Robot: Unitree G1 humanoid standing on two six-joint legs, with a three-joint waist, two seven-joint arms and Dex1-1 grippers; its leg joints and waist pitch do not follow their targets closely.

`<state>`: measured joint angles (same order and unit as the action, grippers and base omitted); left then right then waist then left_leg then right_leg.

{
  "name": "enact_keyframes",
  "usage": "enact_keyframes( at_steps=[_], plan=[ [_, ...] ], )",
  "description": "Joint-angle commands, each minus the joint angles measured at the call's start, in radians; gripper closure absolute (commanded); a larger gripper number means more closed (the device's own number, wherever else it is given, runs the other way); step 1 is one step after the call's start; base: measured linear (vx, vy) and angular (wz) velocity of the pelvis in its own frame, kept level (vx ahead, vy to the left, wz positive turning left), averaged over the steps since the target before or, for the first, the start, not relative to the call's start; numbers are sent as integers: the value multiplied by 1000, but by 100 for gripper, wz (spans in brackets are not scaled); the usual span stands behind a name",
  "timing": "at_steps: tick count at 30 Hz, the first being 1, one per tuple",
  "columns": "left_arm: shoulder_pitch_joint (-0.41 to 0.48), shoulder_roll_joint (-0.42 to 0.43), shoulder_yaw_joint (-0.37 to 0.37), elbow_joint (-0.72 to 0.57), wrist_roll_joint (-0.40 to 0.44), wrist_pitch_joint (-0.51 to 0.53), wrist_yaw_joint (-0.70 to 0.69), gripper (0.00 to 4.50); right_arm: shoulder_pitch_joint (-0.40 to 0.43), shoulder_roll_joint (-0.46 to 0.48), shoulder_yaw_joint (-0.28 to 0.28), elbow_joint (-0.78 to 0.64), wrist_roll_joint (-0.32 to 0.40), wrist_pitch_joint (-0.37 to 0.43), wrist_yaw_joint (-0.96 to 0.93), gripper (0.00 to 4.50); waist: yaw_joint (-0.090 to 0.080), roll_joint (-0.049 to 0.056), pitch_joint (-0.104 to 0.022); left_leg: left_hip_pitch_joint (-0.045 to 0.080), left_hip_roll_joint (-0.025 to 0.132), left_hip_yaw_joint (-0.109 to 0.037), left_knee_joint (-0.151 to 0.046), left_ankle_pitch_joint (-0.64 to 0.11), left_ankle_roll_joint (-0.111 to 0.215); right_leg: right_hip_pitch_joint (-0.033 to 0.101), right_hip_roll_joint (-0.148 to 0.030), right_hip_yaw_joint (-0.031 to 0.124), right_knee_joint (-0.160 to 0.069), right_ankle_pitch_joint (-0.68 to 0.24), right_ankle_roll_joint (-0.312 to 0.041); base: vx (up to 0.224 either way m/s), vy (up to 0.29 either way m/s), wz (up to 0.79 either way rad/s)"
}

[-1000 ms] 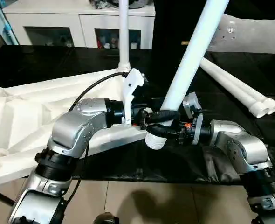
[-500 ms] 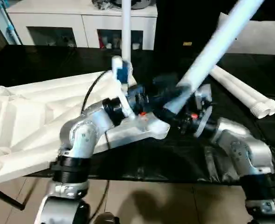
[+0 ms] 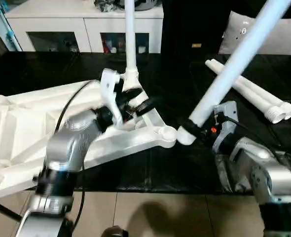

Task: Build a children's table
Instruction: Insert table leg to table base

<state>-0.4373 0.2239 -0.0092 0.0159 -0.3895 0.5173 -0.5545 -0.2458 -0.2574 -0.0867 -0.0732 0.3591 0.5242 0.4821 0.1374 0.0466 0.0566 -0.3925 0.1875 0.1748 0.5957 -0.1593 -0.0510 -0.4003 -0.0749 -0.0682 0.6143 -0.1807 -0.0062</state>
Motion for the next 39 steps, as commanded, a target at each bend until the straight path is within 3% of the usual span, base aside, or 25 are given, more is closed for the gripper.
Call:
enact_keyframes(
  at_steps=[1,3,4,5,6,8,9,10,12,13,14,16,17,18,19,20,25,31,32,34,35,36,37,38,39],
  plan=[
    [47,-6,9,-63,77,-40,81,46,20,21,-40,-93,8,39,-76,258,-7,-7,-76,22,38,-17,-70,-228,-16,44,-61,43,-78,-251,-130,0,0,0],
    [91,-24,19,-86,111,-55,149,46,47,42,-44,-141,5,20,-102,258,-11,-7,-71,22,37,-16,-74,-266,-17,39,-60,43,-88,-313,-98,0,0,0],
    [134,-46,44,-112,108,-50,194,46,73,52,-34,-167,-19,-65,-98,258,-11,-7,-69,25,35,-15,-74,-279,-20,36,-60,43,-92,-341,-90,0,0,0],
    [146,-53,52,-119,108,-53,206,46,81,53,-31,-174,-20,-68,-97,258,-13,-9,-67,24,36,-15,-75,-301,-22,34,-64,43,-97,-383,-80,0,0,0],
    [182,-64,61,-143,122,-76,240,46,104,57,-26,-194,-30,-70,-111,258,-13,-21,-65,25,36,-16,-76,-308,-18,33,-64,43,-103,-417,-65,0,0,0],
    [197,-65,59,-154,133,-87,254,46,114,60,-26,-203,-35,-64,-125,258,-17,-16,-62,24,34,-18,-79,-323,-19,29,-62,41,-107,-461,-44,0,0,0],
    [250,-70,46,-201,155,-94,286,46,138,78,-27,-231,-52,-10,-187,258,-21,-29,-61,25,33,-17,-79,-333,-19,26,-60,41,-112,-486,-28,0,0,0],
    [275,-79,50,-219,152,-90,296,46,150,88,-28,-244,-44,14,-201,258,-24,-22,-60,19,35,-22,-85,-326,-24,30,-62,41,-106,-474,-29,0,0,0],
    [298,-86,54,-235,153,-89,307,46,162,93,-23,-258,-50,28,-216,258,-31,-22,-59,25,31,-20,-81,-358,-25,22,-60,41,-115,-505,-15,0,0,0],
    [330,-93,57,-256,169,-114,320,46,189,81,3,-278,-79,33,-226,258,-34,-34,-60,23,31,-19,-81,-356,-26,23,-58,41,-116,-509,-9,0,0,0],
    [343,-96,57,-266,177,-134,325,46,202,75,17,-285,-87,38,-225,258,-33,-34,-58,19,32,-21,-83,-349,-27,25,-60,42,-116,-504,0,0,0,0],
    [359,-105,64,-285,173,-147,328,46,230,74,26,-293,-89,31,-222,258,-36,-31,-57,24,29,-21,-82,-380,-30,18,-60,41,-123,-543,19,0,0,0],
    [363,-107,67,-292,174,-153,332,46,243,71,31,-296,-103,23,-229,258,-37,-43,-56,23,29,-20,-82,-382,-29,18,-60,40,-125,-551,24,0,0,0],
    [368,-100,63,-302,186,-148,343,46,257,62,41,-301,-136,14,-244,258,-33,-37,-56,25,31,-23,-82,-387,-33,16,-61,41,-125,-556,26,0,0,0],
    [372,-91,56,-307,200,-150,353,46,269,54,50,-304,-164,10,-258,258,-37,-50,-54,22,31,-22,-83,-389,-32,17,-59,40,-127,-558,29,0,0,0],
    [376,-84,50,-310,209,-157,355,46,279,51,53,-307,-175,0,-263,258,-36,-42,-53,26,31,-25,-85,-402,-39,15,-58,40,-125,-560,32,0,0,0],
    [394,-107,57,-317,196,-166,365,46,295,74,30,-314,-116,-47,-230,258,-54,-45,-54,24,32,-27,-87,-425,-33,19,-59,39,-125,-519,21,0,0,0],
    [406,-103,36,-314,214,-176,363,46,291,96,19,-304,-85,-47,-224,258,-54,-46,-54,27,34,-25,-89,-421,-31,20,-58,43,-119,-481,4,0,0,0],
    [405,-102,33,-316,213,-174,364,46,290,91,26,-302,-87,-47,-217,258,-53,-45,-54,32,34,-25,-89,-443,-35,21,-58,42,-120,-506,9,0,0,0],
    [404,-99,28,-318,215,-173,363,46,288,85,38,-301,-89,-49,-206,258,-57,-44,-43,63,29,-28,-90,-573,-39,19,-54,31,-143,-671,40,0,0,0],
    [403,-100,28,-319,215,-173,362,46,285,85,38,-299,-86,-49,-203,258,-60,-43,-42,74,27,-28,-88,-600,-37,19,-51,25,-149,-702,42,0,0,0],
    [402,-101,28,-320,215,-173,361,46,282,85,39,-297,-84,-50,-201,258,-69,-42,-28,106,22,-28,-79,-677,-36,7,-38,0,-178,-785,50,0,0,0],
    [402,-102,29,-321,216,-173,361,46,281,84,39,-296,-82,-52,-199,258,-75,-39,-26,117,20,-30,-75,-699,-35,10,-33,-13,-185,-796,53,0,0,0],
    [402,-102,28,-323,217,-172,361,46,278,76,42,-291,-86,-51,-193,258,-80,-36,-20,122,23,-33,-79,-720,-35,18,-30,-24,-193,-793,54,0,0,0],
    [401,-102,26,-327,219,-170,361,46,274,63,45,-285,-94,-50,-186,258,-91,-27,-19,113,40,-44,-101,-767,-38,59,-32,-42,-178,-715,47,0,0,0]
  ],
)
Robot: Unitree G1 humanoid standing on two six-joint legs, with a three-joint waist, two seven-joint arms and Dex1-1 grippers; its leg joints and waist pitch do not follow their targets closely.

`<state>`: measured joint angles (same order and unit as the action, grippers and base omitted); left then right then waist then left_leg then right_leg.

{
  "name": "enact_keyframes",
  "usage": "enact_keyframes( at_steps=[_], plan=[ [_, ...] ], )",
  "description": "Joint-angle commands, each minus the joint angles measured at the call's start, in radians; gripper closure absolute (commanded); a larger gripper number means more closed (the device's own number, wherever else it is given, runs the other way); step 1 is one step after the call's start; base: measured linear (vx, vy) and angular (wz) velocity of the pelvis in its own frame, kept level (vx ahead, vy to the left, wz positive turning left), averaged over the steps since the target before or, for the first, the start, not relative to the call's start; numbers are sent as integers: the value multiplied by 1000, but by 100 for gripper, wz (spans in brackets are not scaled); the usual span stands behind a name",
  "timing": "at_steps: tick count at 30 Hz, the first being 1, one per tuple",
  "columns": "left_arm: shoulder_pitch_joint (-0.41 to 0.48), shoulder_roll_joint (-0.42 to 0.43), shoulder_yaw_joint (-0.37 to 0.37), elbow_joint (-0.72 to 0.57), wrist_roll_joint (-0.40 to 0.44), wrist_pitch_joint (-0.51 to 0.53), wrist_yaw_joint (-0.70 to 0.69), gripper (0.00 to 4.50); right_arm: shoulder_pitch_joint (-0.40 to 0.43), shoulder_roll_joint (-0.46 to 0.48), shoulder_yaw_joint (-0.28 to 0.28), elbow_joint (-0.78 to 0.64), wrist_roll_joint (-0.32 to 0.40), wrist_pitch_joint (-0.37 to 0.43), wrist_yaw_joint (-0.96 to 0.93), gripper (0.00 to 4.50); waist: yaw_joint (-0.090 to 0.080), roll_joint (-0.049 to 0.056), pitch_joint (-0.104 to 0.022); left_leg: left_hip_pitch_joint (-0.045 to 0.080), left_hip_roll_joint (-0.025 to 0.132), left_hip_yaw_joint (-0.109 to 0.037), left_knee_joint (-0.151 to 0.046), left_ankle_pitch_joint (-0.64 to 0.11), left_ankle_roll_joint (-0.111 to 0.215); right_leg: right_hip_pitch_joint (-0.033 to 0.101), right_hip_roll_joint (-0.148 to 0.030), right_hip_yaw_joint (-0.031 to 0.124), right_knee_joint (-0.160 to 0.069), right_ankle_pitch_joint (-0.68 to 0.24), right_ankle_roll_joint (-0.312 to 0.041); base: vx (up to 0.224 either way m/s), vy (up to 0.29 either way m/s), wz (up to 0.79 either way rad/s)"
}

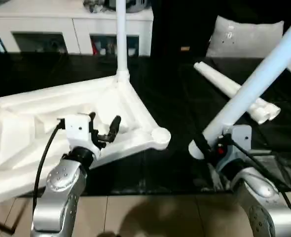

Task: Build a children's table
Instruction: Insert table leg to table base

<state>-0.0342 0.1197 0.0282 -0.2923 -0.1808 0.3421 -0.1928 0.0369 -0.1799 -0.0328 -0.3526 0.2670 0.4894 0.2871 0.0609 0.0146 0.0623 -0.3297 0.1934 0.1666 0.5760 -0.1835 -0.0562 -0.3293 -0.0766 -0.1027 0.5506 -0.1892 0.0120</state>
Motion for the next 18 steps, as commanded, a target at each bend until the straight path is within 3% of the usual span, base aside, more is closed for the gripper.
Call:
enact_keyframes(
  at_steps=[1,2,3,5,6,7,8,10,13,15,16,17,18],
  plan=[
    [-2,3,-12,-19,10,5,0,46,-10,-18,-8,-3,-4,-16,12,258,-20,8,-22,47,44,-39,-94,-781,-39,-3,-29,-7,-102,-678,23,52,27,-12],
    [-3,5,-13,-19,12,4,-1,46,-10,-20,-7,-1,-4,-16,14,258,-27,11,-23,43,52,-43,-107,-818,-49,11,-35,2,-85,-638,6,0,0,0],
    [-3,6,-14,-18,13,2,-2,46,-11,-21,-6,1,-4,-16,16,258,-37,1,-27,60,40,-36,-93,-802,-51,2,-43,6,-97,-659,-7,0,0,0],
    [-3,10,-18,-18,17,0,-3,46,-10,-29,0,2,-7,-10,21,258,-40,-8,-33,53,20,-29,-72,-699,-39,6,-65,13,-116,-728,-9,61,6,-7],
    [-2,13,-20,-18,18,-2,-3,46,-10,-33,3,1,-9,-7,23,258,-34,-13,-49,14,11,-21,-71,-523,-8,37,-78,36,-108,-729,-9,72,5,-9],
    [0,14,-22,-20,18,-1,-4,46,-5,-36,10,-6,-11,-6,26,258,-30,-14,-53,4,12,-19,-74,-475,2,42,-77,42,-103,-696,-17,84,2,-8],
    [1,16,-24,-21,18,-1,-4,46,-2,-37,15,-10,-12,-5,27,258,-29,-12,-55,5,17,-17,-80,-430,20,37,-64,44,-93,-625,-42,83,-2,-2],
    [2,16,-26,-22,18,-1,-5,46,0,-37,19,-15,-12,-3,27,258,-29,-7,-62,18,25,-15,-84,-386,44,35,-52,44,-76,-480,-107,91,-2,0],
    [2,14,-38,-23,21,-1,-8,46,11,-42,35,-24,-12,-16,42,258,-21,-4,-71,19,22,-4,-76,-244,106,50,-43,44,-42,-210,-222,111,-1,2],
    [3,15,-40,-23,21,-1,-8,46,9,-42,35,-22,-9,-16,41,258,-16,-5,-74,11,15,1,-68,-185,130,61,-43,46,-34,-152,-240,102,-5,3],
    [2,16,-40,-23,21,0,-9,46,8,-43,35,-22,-9,-17,41,258,-8,-7,-75,1,6,4,-58,-109,158,73,-42,49,-26,-101,-250,85,-7,2],
    [2,16,-40,-23,21,0,-9,46,8,-43,35,-22,-9,-17,41,258,-8,-7,-75,1,6,4,-58,-109,158,73,-42,49,-26,-101,-250,91,-8,1],
    [2,19,-39,-23,20,0,-9,46,7,-45,36,-20,-11,-18,40,258,-1,-3,-82,-1,-2,2,-47,-22,189,82,-36,47,-15,-35,-249,91,-8,1]
  ],
)
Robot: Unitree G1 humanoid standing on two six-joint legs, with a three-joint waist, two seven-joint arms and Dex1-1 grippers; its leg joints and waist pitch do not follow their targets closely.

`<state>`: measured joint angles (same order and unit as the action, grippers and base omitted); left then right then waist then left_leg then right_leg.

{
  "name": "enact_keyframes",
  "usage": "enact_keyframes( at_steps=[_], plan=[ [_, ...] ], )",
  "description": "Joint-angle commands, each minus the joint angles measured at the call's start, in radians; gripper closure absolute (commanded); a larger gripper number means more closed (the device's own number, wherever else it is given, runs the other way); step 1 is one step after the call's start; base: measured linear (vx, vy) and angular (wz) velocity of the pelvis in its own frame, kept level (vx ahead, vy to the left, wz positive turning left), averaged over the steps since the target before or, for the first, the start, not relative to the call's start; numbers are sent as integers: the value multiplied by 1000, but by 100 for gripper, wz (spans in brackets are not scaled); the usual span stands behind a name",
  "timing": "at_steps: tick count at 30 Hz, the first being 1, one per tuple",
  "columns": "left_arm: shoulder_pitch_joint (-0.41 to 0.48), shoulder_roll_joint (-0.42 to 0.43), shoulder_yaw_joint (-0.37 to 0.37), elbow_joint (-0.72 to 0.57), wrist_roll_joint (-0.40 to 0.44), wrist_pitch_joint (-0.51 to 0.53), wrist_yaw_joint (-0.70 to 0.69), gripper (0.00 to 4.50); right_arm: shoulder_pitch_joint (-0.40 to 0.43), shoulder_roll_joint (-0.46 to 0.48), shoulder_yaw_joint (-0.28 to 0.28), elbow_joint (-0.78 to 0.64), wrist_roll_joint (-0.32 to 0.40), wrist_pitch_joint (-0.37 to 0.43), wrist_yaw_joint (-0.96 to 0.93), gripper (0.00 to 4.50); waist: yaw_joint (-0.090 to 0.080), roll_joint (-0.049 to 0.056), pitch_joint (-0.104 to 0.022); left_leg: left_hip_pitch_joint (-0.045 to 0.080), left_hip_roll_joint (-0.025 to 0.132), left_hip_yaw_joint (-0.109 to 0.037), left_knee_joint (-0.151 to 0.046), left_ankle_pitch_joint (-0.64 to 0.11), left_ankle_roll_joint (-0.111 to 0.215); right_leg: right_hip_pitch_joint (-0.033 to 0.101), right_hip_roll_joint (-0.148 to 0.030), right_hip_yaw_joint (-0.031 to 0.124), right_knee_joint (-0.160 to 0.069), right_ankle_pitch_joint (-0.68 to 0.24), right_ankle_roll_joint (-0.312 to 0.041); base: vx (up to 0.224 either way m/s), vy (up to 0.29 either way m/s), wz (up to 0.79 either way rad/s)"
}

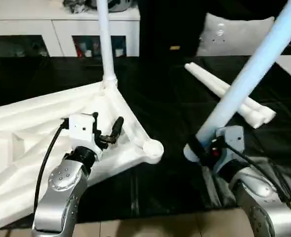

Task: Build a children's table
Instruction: Insert table leg to table base

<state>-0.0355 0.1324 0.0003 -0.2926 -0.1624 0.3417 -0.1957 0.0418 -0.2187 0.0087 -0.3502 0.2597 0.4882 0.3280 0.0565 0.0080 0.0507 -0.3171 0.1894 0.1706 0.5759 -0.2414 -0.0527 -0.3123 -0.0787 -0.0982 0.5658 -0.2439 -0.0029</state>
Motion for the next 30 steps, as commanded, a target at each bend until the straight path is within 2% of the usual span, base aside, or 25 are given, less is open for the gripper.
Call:
enact_keyframes(
  at_steps=[1,2,3,4,5,8,13,15,16,17,18,19,20,21,22,23,24,25,26,27,28,29,30],
  plan=[
    [4,8,-10,-22,1,1,-7,46,2,-7,-5,-21,-5,-19,-1,258,5,7,-71,-13,1,-4,-45,58,197,64,-31,41,-25,40,-234,103,-8,1],
    [4,10,-10,-21,1,0,-7,46,1,-7,-4,-21,-7,-20,-2,258,6,2,-73,-13,-3,-6,-38,96,219,67,-25,40,-19,80,-232,96,-6,2],
    [4,11,-10,-21,0,1,-9,46,2,-8,-4,-19,-7,-22,-2,258,8,4,-70,-15,-5,-8,-33,120,236,66,-24,39,-13,99,-233,96,-6,2],
    [3,13,-10,-21,0,2,-11,46,3,-6,-5,-18,-7,-25,-4,258,8,4,-69,-17,-4,-10,-31,132,242,67,-23,38,-10,99,-233,86,-3,1],
    [3,14,-10,-22,0,4,-12,46,5,-4,-6,-16,-6,-28,-5,258,8,5,-72,-12,-4,-13,-25,155,251,68,-21,35,-5,107,-231,72,-2,1],
    [4,15,-12,-25,2,4,-13,46,12,-3,-2,-15,-8,-31,-4,258,9,0,-70,-10,-8,-16,-16,191,276,70,-16,35,3,126,-222,43,-2,1],
    [7,12,-15,-26,4,4,-12,46,8,-14,19,-19,-14,-26,11,258,11,-1,-72,-10,-9,-20,-13,204,280,80,-15,34,2,111,-206,0,0,0],
    [7,15,-19,-28,8,3,-14,46,4,-29,32,-21,-22,-9,15,258,12,0,-69,-5,-6,-22,-15,194,274,77,-15,33,-2,85,-200,0,0,0],
    [7,16,-20,-28,8,2,-14,46,4,-28,31,-23,-15,6,15,258,23,-16,-59,-70,-33,-35,1,200,326,117,-27,15,-23,92,-167,0,0,0],
    [7,16,-20,-28,8,2,-15,46,3,-31,34,-24,-16,7,17,258,19,1,-65,-69,-34,-44,6,190,360,122,-49,2,-36,57,-133,-3,-8,32],
    [9,17,-20,-29,7,1,-16,46,5,-46,51,-30,-31,-1,27,258,24,16,-58,-103,-44,-64,23,208,386,149,-65,-31,-57,23,-63,-3,-8,32],
    [11,17,-20,-29,7,0,-16,46,9,-46,56,-31,-35,-14,30,258,14,24,-52,-77,-42,-87,19,218,376,140,-50,-59,-62,-20,-30,10,-3,54],
    [12,18,-21,-30,7,0,-18,46,13,-35,48,-34,-23,-22,31,258,11,29,-46,-64,-43,-99,14,216,373,137,-37,-71,-63,-44,-24,11,12,60],
    [13,19,-21,-30,8,0,-18,46,16,-29,43,-35,-14,-24,31,258,4,29,-43,-59,-50,-118,10,230,372,151,-24,-86,-64,-75,-6,11,12,60],
    [15,22,-23,-31,10,-1,-21,46,22,-15,29,-36,1,-28,27,258,-16,56,-54,49,3,-129,-7,216,343,78,3,-70,-23,-113,-37,82,-23,44],
    [17,23,-25,-31,11,-1,-21,46,27,-17,29,-36,-4,-37,28,258,-29,46,-39,121,89,-201,-38,101,387,-8,5,-44,62,-192,-89,106,-46,15],
    [18,25,-28,-32,14,-2,-23,46,32,-22,33,-35,-13,-50,29,258,-34,27,-44,137,118,-235,-51,123,477,-56,-12,-3,117,-161,-65,106,-46,15],
    [19,30,-33,-32,19,-5,-27,46,35,-24,33,-34,-18,-56,29,258,-30,10,-37,124,108,-219,-43,142,517,-85,-37,46,119,-113,-50,0,0,0],
    [20,36,-40,-32,23,-6,-32,46,36,-25,33,-33,-20,-62,26,258,-25,-1,-32,97,66,-182,-32,107,483,-64,-50,68,73,-71,-71,17,-57,9],
    [20,40,-46,-32,26,-7,-35,46,36,-25,31,-32,-20,-66,23,258,13,-34,-28,4,-71,-78,40,29,366,48,-78,146,-24,-50,-140,17,-57,9],
    [20,40,-47,-32,26,-7,-35,46,36,-25,31,-32,-20,-66,22,258,23,-48,-17,-50,-83,-74,80,-6,327,103,-121,190,-67,-166,-155,37,-61,5],
    [18,46,-58,-30,29,-12,-44,46,32,-29,28,-30,-25,-77,17,258,37,-36,-36,-101,-54,-88,122,27,206,162,-161,196,-68,-253,-195,54,-43,-6],
    [18,46,-58,-30,29,-12,-44,46,32,-29,28,-30,-25,-77,17,258,41,-29,-28,-105,-46,-88,94,61,134,145,-124,168,-63,-175,-224,54,-43,-6]
  ],
)
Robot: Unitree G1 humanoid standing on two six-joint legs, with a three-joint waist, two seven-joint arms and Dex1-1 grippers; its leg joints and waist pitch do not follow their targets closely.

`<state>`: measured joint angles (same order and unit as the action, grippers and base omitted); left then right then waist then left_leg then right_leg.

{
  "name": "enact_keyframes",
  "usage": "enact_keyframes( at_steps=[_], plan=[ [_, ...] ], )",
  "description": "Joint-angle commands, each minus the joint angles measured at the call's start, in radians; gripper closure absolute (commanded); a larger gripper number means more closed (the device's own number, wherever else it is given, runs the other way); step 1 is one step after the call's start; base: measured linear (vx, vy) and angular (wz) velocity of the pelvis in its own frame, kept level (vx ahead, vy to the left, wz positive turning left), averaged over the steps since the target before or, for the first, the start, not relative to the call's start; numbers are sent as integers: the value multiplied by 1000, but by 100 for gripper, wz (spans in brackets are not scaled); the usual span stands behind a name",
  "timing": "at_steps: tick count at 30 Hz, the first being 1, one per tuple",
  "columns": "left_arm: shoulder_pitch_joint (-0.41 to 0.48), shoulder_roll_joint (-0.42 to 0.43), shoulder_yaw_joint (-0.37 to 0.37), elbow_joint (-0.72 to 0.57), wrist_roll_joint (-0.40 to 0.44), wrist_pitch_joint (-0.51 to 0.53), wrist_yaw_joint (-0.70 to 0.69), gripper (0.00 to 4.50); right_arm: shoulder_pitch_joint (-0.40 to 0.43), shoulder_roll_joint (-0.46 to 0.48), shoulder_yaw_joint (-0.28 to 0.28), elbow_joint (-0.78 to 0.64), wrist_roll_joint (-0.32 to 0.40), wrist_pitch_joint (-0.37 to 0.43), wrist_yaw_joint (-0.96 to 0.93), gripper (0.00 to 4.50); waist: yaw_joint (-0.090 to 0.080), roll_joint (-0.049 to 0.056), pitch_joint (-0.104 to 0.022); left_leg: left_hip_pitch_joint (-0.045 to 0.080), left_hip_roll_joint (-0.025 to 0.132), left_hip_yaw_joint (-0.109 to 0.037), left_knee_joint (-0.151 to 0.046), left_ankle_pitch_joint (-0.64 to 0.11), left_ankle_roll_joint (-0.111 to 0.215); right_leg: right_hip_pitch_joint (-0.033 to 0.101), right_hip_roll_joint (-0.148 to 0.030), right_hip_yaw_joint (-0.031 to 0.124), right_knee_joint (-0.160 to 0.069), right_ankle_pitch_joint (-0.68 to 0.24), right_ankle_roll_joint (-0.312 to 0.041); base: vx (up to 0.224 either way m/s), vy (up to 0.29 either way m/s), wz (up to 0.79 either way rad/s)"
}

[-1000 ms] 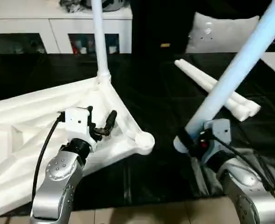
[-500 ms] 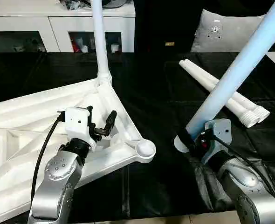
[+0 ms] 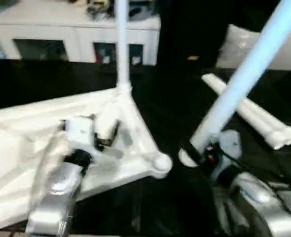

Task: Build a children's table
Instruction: Insert table leg to table base

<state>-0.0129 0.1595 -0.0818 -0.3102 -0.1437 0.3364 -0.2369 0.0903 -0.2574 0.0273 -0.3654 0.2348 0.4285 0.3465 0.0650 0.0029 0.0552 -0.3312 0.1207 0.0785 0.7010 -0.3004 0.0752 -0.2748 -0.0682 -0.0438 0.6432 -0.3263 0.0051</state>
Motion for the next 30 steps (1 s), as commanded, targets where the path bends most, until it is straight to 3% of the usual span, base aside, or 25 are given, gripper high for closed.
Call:
enact_keyframes(
  at_steps=[1,2,3,4,5,6,7,8,9,10,11,12,13,14,15,16,17,18,20,21,22,26,27,30],
  plan=[
    [-9,23,16,-12,-1,-9,-23,46,-25,6,-3,-10,-8,-38,-9,258,23,3,-28,-71,44,10,-94,162,-15,82,-89,52,-137,-82,-243,0,0,0],
    [-11,26,12,-12,-9,-9,-35,46,-30,4,-12,-6,-13,-50,-15,258,17,20,-30,-49,57,15,-126,177,-22,65,-73,21,-137,-87,-235,55,22,-8],
    [-15,31,9,-12,-21,-13,-57,46,-37,6,-28,-3,1,-54,-6,258,7,46,-50,-19,85,-15,-140,234,34,32,-26,-1,-81,53,-178,55,22,-8],
    [-15,31,9,-12,-21,-13,-57,46,-37,6,-28,-3,1,-54,-6,258,-9,34,-59,11,101,-30,-130,293,86,-3,-16,-2,-53,136,-170,107,36,0],
    [-16,33,7,-11,-23,-13,-63,46,-38,6,-32,-2,5,-53,-4,258,-18,45,-88,51,122,-74,-103,566,189,-42,-22,0,-7,293,-146,83,18,6],
    [-19,38,4,-11,-28,-12,-75,46,-42,6,-40,0,12,-52,1,258,-19,36,-98,63,135,-102,-77,830,245,-78,-47,25,4,359,-99,83,18,6],
    [-31,72,-14,-9,-36,-10,-132,46,-52,-1,-60,4,37,-39,23,258,-12,21,-88,25,113,-87,-66,893,215,-72,-73,51,-11,410,-73,0,0,0],
    [-42,102,-31,-8,-44,-8,-184,46,-59,-10,-76,8,52,-33,33,258,-3,12,-84,-7,84,-64,-67,853,178,-49,-77,59,-18,463,-63,0,0,0],
    [-54,140,-54,-9,-64,21,-251,46,-66,-15,-87,11,79,-20,51,258,12,9,-93,-38,51,-27,-76,694,103,-15,-66,55,-8,581,-52,0,0,0],
    [-56,144,-57,-9,-66,25,-258,46,-66,-16,-88,11,82,-19,53,258,15,4,-79,-48,54,-15,-96,484,33,-15,-64,50,-19,583,-56,0,0,0],
    [-58,151,-61,-10,-70,30,-271,46,-68,-15,-90,13,85,-22,54,258,16,9,-72,-52,60,-15,-108,383,0,-11,-66,46,-22,544,-64,-70,-10,-2],
    [-75,197,-95,-13,-101,79,-355,46,-79,-12,-100,25,112,-34,69,258,12,11,-63,-44,69,-12,-124,201,-44,-14,-67,42,-38,421,-94,-70,-10,-2],
    [-77,201,-98,-13,-104,84,-362,46,-79,-11,-101,26,115,-34,71,258,10,18,-57,-33,78,-13,-139,68,-70,-18,-68,41,-47,274,-137,-85,-11,-3],
    [-95,237,-126,-11,-120,120,-423,46,-92,-10,-99,44,112,-48,74,258,8,24,-58,-29,79,-12,-146,18,-79,-18,-68,41,-51,210,-158,-93,-14,1],
    [-111,265,-148,-6,-122,132,-468,46,-103,-5,-100,59,106,-57,66,258,9,21,-54,-24,82,-4,-156,-42,-88,-21,-71,44,-62,123,-185,-93,-14,1],
    [-125,287,-165,1,-120,136,-506,46,-114,-3,-100,73,100,-61,62,258,7,20,-51,-25,84,6,-164,-76,-95,-24,-73,47,-70,56,-201,-100,-15,4],
    [-130,292,-170,5,-116,133,-515,46,-117,-6,-98,76,98,-55,62,258,7,20,-51,-25,84,6,-164,-76,-95,-24,-73,47,-70,56,-201,-102,-11,3],
    [-141,305,-180,14,-108,127,-537,46,-124,-13,-93,83,93,-41,64,258,8,20,-48,-26,86,16,-172,-124,-112,-28,-73,49,-78,-32,-205,-102,-11,3],
    [-166,329,-194,35,-100,120,-575,46,-138,-35,-82,93,95,-7,87,258,10,20,-45,-23,88,24,-177,-172,-128,-35,-74,52,-87,-127,-192,-86,-6,1],
    [-183,349,-201,48,-99,139,-592,46,-149,-49,-73,102,91,-7,107,258,14,27,-44,-19,89,28,-178,-194,-141,-41,-77,55,-91,-190,-180,-79,-5,0],
    [-183,349,-201,48,-99,139,-592,46,-149,-49,-73,102,91,-7,107,258,15,22,-43,-20,90,31,-179,-212,-152,-44,-79,57,-97,-244,-166,-71,-4,0],
    [-186,376,-204,53,-97,178,-596,46,-155,-58,-66,112,87,-13,120,258,24,24,-51,-24,93,34,-180,-170,-153,-51,-74,57,-90,-194,-155,-26,-1,-2],
    [-169,403,-214,45,-93,194,-604,64,-152,-58,-63,116,92,-2,120,258,25,18,-51,-27,92,35,-181,-156,-147,-51,-73,56,-89,-170,-157,0,0,0],
    [-166,411,-222,55,-77,212,-595,86,-149,-56,-57,119,95,2,124,258,27,20,-56,-28,90,39,-180,-127,-134,-52,-69,56,-84,-99,-167,0,0,0]
  ],
)
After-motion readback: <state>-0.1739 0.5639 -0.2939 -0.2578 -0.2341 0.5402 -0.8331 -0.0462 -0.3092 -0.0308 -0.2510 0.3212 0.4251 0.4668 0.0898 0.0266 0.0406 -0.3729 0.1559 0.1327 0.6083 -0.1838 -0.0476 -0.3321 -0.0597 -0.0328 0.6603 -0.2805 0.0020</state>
